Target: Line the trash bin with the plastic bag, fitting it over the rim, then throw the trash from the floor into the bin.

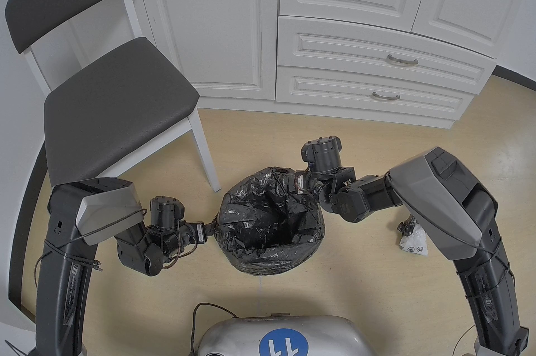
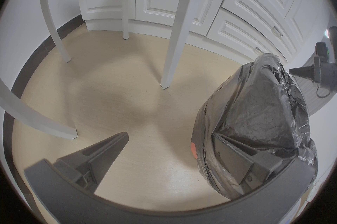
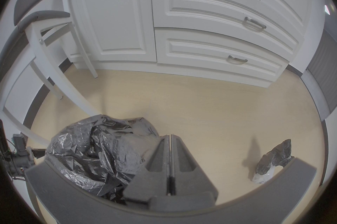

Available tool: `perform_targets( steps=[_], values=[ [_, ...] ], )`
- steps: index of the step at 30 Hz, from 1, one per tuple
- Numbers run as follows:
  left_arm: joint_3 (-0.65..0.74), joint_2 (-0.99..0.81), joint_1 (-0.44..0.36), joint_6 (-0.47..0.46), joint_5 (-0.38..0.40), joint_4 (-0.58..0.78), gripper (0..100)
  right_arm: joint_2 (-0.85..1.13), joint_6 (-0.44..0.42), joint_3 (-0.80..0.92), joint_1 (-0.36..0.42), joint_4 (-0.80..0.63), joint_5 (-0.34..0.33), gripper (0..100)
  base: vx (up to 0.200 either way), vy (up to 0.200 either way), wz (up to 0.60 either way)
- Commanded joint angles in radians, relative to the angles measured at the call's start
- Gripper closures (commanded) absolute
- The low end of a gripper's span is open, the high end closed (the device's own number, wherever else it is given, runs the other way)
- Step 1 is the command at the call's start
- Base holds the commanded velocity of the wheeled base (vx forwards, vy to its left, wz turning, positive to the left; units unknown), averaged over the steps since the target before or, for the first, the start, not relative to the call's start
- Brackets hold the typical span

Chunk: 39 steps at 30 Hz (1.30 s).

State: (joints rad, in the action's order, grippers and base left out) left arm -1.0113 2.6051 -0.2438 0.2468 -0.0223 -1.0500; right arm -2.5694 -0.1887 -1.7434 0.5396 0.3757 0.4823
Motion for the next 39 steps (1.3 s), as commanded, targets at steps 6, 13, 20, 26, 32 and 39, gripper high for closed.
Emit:
perform_targets(
  steps=[6, 13, 20, 26, 32, 39],
  values=[
    [0.000, 0.000, 0.000, 0.000, 0.001, 0.001, 0, -0.075, -0.008, -0.025, -0.047, -0.005, -0.004, 100, 0.000, 0.000, 0.00],
    [-0.001, 0.000, 0.003, 0.002, 0.002, 0.001, 0, -0.094, -0.084, -0.011, -0.035, -0.058, -0.048, 100, 0.000, 0.000, 0.00],
    [-0.003, 0.000, 0.006, 0.002, 0.005, -0.001, 0, -0.087, -0.296, -0.061, -0.018, -0.248, -0.189, 100, 0.000, 0.000, 0.00],
    [-0.006, 0.001, 0.008, 0.002, 0.005, -0.001, 0, -0.074, -0.379, -0.068, -0.029, -0.304, -0.242, 100, 0.000, 0.000, 0.00],
    [-0.004, 0.001, 0.009, 0.002, 0.005, -0.005, 0, -0.061, -0.394, -0.070, -0.033, -0.302, -0.248, 100, 0.000, 0.000, 0.00],
    [-0.006, 0.003, 0.012, 0.000, 0.005, -0.007, 0, -0.002, -0.446, -0.016, -0.072, -0.301, -0.357, 100, 0.000, 0.000, 0.00]
  ],
)
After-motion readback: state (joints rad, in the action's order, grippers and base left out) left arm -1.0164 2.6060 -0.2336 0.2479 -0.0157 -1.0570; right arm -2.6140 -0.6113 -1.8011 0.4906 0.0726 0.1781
